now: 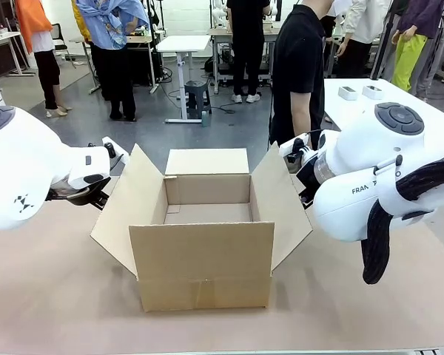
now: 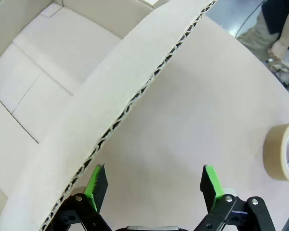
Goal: Wrap the clocks to prevent damage.
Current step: Open the side flaps of the Package Box.
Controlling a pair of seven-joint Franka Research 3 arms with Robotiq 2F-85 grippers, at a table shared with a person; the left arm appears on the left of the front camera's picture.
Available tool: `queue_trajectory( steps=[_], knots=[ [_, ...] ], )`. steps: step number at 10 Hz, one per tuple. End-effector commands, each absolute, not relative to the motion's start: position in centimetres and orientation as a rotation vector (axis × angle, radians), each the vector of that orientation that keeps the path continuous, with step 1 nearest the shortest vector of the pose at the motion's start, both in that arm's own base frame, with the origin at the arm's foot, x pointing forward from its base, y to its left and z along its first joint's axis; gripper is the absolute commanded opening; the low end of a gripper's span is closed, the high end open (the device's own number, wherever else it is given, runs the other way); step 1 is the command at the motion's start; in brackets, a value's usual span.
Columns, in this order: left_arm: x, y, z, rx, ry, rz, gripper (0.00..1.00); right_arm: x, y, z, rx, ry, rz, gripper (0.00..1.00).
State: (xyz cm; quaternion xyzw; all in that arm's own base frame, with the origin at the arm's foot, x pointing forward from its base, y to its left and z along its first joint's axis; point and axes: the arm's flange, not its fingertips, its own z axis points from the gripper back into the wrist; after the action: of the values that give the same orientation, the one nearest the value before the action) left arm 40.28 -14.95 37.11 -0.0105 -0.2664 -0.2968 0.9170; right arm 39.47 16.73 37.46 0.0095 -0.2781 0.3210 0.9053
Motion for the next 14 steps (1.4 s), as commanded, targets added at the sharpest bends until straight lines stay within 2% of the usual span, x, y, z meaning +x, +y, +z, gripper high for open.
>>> queue_trajectory(
  steps=[1,2,4,5,7,10,12,13,14],
  knots=[
    [40.3,-14.9,37.1,-0.022,-0.548,-0.611,1.00,39.5,16.7,37.5,0.020,-0.574,0.663,1.00],
    [40.3,-14.9,37.1,-0.022,-0.548,-0.611,1.00,39.5,16.7,37.5,0.020,-0.574,0.663,1.00],
    [42.9,-12.6,42.4,-0.015,-0.495,-0.777,1.00,40.8,14.7,42.1,0.021,-0.601,0.660,1.00],
    [42.4,-11.8,44.7,-0.031,-0.490,-0.797,1.00,40.5,13.4,44.6,0.007,-0.591,0.649,1.00],
    [41.6,-10.9,50.4,-0.038,-0.472,-0.868,1.00,38.4,11.8,49.9,-0.051,-0.557,0.684,1.00],
    [37.3,-10.9,56.2,0.001,-0.493,-0.926,1.00,32.4,10.5,56.6,-0.126,-0.553,0.733,1.00],
    [34.9,-11.4,57.9,0.024,-0.510,-0.926,1.00,29.8,10.0,58.2,-0.117,-0.544,0.731,1.00],
    [34.0,-11.9,57.9,0.059,-0.531,-0.868,1.00,32.0,10.4,57.3,-0.101,-0.559,0.709,1.00],
    [35.6,-11.6,58.2,-0.005,-0.510,-0.927,1.00,32.0,10.4,57.3,-0.101,-0.559,0.709,1.00]
  ],
)
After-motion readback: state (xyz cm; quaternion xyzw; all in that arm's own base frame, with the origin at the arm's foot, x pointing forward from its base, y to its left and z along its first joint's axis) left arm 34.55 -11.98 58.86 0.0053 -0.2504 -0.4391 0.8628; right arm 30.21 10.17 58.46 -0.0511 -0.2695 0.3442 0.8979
